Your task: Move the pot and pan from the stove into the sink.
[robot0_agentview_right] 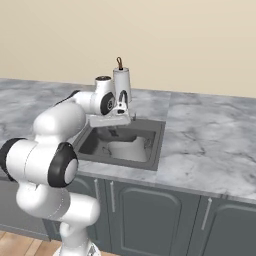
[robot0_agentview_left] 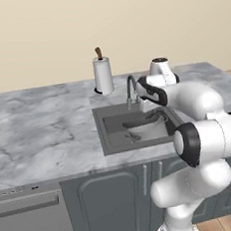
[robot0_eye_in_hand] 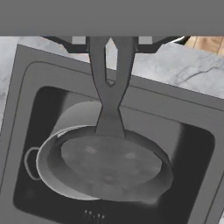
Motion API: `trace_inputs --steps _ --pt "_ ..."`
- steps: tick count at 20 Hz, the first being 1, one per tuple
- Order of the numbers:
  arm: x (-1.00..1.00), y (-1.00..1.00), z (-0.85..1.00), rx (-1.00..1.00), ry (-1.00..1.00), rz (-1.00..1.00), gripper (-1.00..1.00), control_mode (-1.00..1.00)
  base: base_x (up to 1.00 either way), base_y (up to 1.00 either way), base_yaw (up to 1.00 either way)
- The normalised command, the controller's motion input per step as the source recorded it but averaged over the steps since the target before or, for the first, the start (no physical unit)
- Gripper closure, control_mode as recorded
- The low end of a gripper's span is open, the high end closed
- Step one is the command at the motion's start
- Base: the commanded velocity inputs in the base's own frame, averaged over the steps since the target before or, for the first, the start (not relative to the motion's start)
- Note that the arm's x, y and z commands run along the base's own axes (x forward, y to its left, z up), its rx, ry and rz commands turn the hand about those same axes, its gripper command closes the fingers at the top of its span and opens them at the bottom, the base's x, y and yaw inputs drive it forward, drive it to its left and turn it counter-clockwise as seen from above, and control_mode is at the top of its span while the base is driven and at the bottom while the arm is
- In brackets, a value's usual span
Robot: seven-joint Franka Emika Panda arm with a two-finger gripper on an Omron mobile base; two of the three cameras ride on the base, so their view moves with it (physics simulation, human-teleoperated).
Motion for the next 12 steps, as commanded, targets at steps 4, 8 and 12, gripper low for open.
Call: trace_inputs --steps 4,8,12 --pt "0.3 0.0 -0.29 0.0 0.0 0.04 1.0 -1.0 0.0 0.0 0.0" --pt "0.35 -0.01 -0.26 0.0 0.0 0.03 1.0 -1.0 0.0 0.0 0.0" --pt "0.34 -0.04 -0.25 0.0 0.0 0.03 1.0 -1.0 0.0 0.0 0.0"
